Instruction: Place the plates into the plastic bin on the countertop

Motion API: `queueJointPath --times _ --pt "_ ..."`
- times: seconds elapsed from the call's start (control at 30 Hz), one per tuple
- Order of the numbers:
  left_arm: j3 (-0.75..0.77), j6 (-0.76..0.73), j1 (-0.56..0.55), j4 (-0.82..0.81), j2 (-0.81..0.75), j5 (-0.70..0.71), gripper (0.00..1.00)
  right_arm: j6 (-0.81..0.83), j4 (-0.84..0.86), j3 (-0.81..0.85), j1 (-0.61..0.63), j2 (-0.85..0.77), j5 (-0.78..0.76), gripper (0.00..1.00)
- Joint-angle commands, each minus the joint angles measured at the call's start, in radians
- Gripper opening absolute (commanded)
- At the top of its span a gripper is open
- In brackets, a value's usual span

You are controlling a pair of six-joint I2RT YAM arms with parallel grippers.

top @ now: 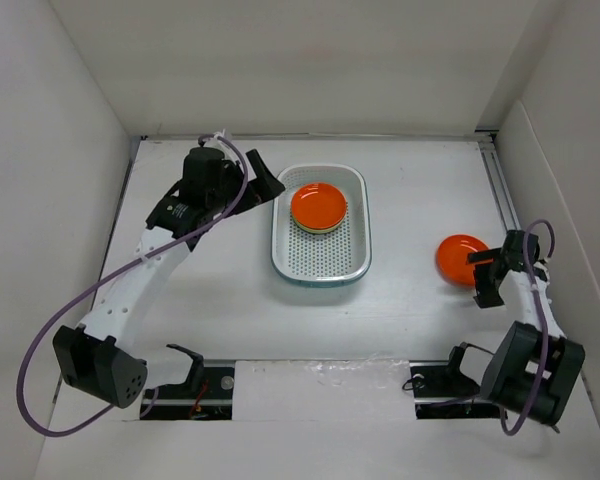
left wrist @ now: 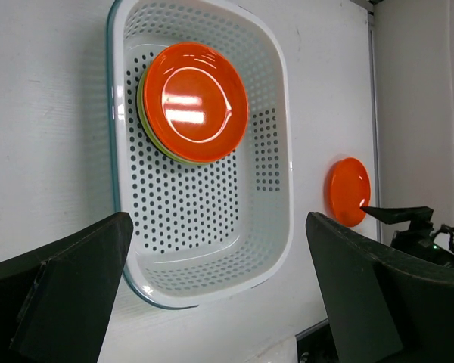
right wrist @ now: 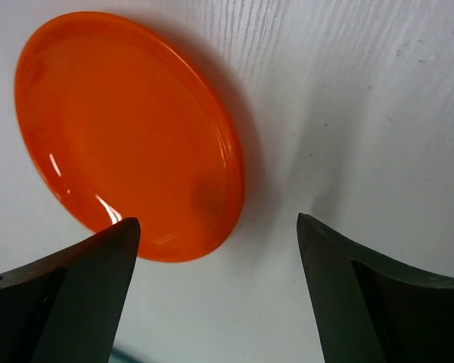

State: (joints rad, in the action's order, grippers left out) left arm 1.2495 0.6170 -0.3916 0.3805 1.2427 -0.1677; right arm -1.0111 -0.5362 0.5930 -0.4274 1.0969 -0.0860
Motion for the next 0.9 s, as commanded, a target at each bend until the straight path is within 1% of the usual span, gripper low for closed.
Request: queueJointPath --times 0.0,0.13,0.17,0.37,0.53,0.57,0.6,0.63,0.7,0.77,0.8,0.83,0.87 --pt "-0.013 -0.019 0.022 -0.034 -0.04 -0.05 1.0 0.015 0.142 0.033 -0.008 0.084 0.016 0.9" --pt "-0.022 -0.019 0.022 -0.048 -0.049 -0.047 1.0 0.057 0.172 0.047 -0.02 0.196 -0.004 0.89" --pt "-0.022 -0.019 0.022 -0.048 -0.049 -0.047 1.0 0.057 0.163 0.074 -0.02 0.211 -0.004 0.89" --pt "-0.013 -0.019 0.022 -0.039 -0.049 -0.029 1.0 0.126 0.162 0.145 -0.02 0.313 -0.004 0.78" --pt "-0.004 -0.019 0.022 -0.038 -0.049 -0.018 1.0 0.151 0.153 0.203 -0.02 0.376 0.009 0.74" --pt "-0.004 -0.019 0.022 -0.038 -0.04 -0.018 1.0 0.161 0.153 0.212 -0.02 0.395 0.025 0.71" --pt "0.005 -0.019 0.022 -0.038 -0.04 -0.018 1.0 0.178 0.165 0.221 -0.02 0.408 0.044 0.66" --pt "0.005 -0.019 0.022 -0.026 -0.04 -0.018 1.0 0.195 0.154 0.25 -0.02 0.438 0.045 0.64" --pt "0.016 -0.028 0.022 -0.017 -0.04 0.003 1.0 0.206 0.142 0.281 -0.02 0.469 0.061 0.49" --pt "0.016 -0.028 0.022 -0.017 -0.04 0.013 1.0 0.23 0.133 0.321 0.001 0.497 0.074 0.46" --pt "0.016 -0.028 0.022 -0.008 -0.049 0.013 1.0 0.242 0.119 0.335 0.01 0.523 0.074 0.46" --pt "0.016 -0.037 0.022 -0.008 -0.049 0.013 1.0 0.243 0.119 0.347 0.019 0.534 0.074 0.41" --pt "0.016 -0.037 0.022 -0.008 -0.049 0.022 1.0 0.253 0.108 0.369 0.029 0.543 0.074 0.35"
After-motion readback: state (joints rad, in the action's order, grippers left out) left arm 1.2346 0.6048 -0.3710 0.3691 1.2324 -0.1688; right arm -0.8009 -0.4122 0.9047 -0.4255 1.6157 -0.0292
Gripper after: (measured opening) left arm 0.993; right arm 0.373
